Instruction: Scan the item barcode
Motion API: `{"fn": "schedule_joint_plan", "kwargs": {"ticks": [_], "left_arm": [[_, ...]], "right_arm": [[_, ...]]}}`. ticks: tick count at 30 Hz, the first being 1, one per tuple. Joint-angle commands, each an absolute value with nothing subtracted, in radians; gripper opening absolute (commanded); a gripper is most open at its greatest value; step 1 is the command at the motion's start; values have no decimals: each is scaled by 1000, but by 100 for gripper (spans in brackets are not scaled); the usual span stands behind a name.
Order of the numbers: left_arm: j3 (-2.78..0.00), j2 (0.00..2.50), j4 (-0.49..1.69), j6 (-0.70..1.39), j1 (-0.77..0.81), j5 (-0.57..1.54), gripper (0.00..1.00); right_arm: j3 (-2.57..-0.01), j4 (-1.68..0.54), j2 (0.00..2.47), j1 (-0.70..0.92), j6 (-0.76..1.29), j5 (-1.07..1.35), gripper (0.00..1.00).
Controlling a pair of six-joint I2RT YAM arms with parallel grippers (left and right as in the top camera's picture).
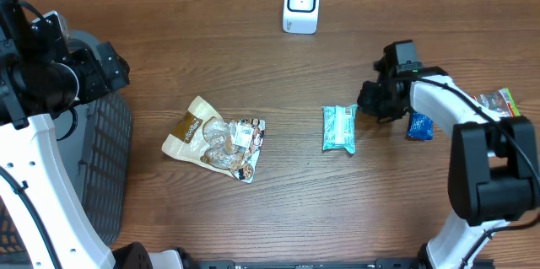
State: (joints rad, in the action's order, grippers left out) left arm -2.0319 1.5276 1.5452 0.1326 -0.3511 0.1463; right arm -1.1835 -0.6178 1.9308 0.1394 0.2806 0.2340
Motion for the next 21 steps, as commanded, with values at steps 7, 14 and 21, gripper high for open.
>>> {"fn": "schedule_joint_plan", "kwargs": {"ticks": [7,14,21], "left_arm": [[-2049,1517,1544,150,-347,154,100],[-2049,1517,1544,150,-347,154,99],[-2049,1517,1544,150,-347,154,100]], "right_arm": [[-1177,-539,1943,287,140,275,4],[-1242,-579,1928,353,54,338,5],[-1464,-909,1847,223,77,338,49]]}}
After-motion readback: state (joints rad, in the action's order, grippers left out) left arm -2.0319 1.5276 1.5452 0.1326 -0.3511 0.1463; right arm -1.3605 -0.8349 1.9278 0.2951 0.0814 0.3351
